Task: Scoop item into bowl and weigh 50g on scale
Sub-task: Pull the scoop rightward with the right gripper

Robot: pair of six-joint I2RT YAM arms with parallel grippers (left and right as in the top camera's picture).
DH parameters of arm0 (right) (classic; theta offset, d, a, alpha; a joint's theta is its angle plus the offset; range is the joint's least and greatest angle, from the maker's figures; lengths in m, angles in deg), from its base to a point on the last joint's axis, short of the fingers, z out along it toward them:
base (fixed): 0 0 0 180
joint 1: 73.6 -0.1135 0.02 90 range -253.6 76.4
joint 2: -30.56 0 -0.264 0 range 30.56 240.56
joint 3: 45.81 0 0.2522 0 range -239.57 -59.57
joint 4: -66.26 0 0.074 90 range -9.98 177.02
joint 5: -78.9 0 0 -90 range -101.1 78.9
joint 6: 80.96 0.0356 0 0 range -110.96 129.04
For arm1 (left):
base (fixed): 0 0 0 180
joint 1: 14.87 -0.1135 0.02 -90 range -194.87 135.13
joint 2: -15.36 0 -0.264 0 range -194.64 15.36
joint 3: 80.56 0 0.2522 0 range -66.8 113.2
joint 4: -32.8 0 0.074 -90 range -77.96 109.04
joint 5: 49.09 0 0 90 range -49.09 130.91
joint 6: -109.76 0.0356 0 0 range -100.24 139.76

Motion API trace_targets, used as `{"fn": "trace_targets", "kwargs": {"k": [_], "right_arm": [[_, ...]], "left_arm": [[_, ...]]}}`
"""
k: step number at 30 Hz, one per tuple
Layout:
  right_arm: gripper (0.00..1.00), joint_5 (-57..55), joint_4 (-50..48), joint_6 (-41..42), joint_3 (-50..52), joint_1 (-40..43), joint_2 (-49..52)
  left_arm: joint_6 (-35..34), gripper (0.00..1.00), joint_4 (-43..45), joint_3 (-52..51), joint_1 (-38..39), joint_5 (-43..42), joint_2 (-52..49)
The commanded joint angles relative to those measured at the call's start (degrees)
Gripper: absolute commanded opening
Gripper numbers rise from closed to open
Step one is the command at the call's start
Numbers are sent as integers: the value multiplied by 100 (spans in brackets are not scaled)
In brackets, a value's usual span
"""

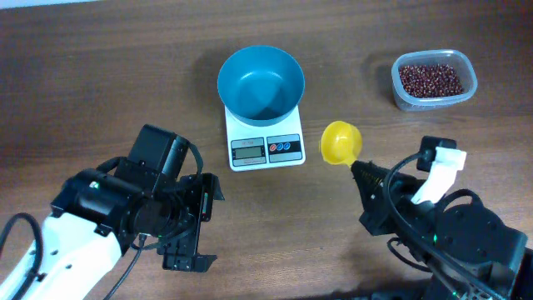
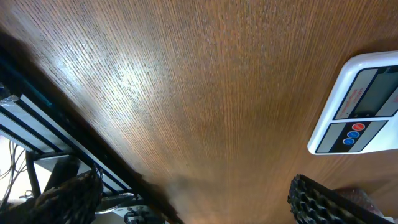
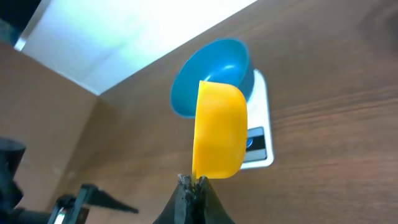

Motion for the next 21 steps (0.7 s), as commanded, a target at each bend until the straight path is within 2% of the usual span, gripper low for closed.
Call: {"fn": "trace_targets", "kwargs": {"k": [1, 6, 10, 12, 16, 17, 19, 21], "right_arm": [[4, -632, -17, -160, -107, 24, -37], [4, -59, -20, -243, -107, 22, -37], [4, 1064, -15, -205, -107, 22, -37], [4, 1158, -15, -208, -107, 22, -37], [4, 1137, -15, -208, -107, 22, -37], [4, 1137, -13, -208, -107, 22, -37], [4, 1134, 83, -208, -107, 22, -37], [4, 1134, 273, -208, -107, 22, -37]], "left_arm": [[-22, 99, -9, 35, 22, 46, -24], [-17, 99, -188, 35, 22, 719, -24], [-17, 99, -1038, 35, 24, 719, -24], [-13, 99, -1355, 35, 24, 710, -24], [1556, 99, -1598, 35, 24, 800, -24], [1875, 92, -1596, 35, 24, 942, -24], [2863, 57, -1340, 35, 24, 984, -24], [3202, 45, -1095, 35, 24, 1064, -24]]}}
